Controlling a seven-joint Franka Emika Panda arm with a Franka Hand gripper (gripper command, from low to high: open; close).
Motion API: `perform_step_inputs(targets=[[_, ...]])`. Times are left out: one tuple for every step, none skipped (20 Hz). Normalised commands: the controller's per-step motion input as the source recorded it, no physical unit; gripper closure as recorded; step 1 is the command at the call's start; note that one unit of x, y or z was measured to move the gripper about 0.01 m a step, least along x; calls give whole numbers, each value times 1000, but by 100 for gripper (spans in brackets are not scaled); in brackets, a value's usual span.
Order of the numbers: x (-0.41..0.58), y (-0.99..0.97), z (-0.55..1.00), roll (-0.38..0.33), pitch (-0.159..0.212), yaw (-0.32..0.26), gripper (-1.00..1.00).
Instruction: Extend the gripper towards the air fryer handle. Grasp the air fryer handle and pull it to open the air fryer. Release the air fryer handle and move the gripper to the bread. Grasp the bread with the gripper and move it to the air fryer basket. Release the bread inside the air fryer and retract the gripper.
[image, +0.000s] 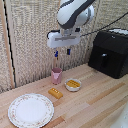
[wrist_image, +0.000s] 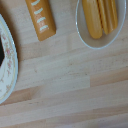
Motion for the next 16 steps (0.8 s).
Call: perform_step_inputs(targets=[[0,274,0,-68,-33,-317,-100],[63,-6,0,-117,0,-375,-100],[63,-6,0,-117,0,-375,-100],[80,-3,0,-126,0,-375,-100],[100,0,0,-138,0,-370,-100],[120,0,0,-147,0,-365,-100],[140,0,0,-151,-2,-361,-100],[154,0,0,-160,-6,-357,-100],[163,0,0,-167,-3,-352,-100],[171,0,0,-179,-1,-345,-100],[180,-6,0,-194,-1,-335,-100],[186,-34,0,-209,-3,-314,-100],[197,-57,14,-230,-21,-292,-100],[197,-83,0,-259,-45,-267,-100],[226,-103,23,-283,-59,-239,-100],[220,-117,11,-302,-69,-221,-100]])
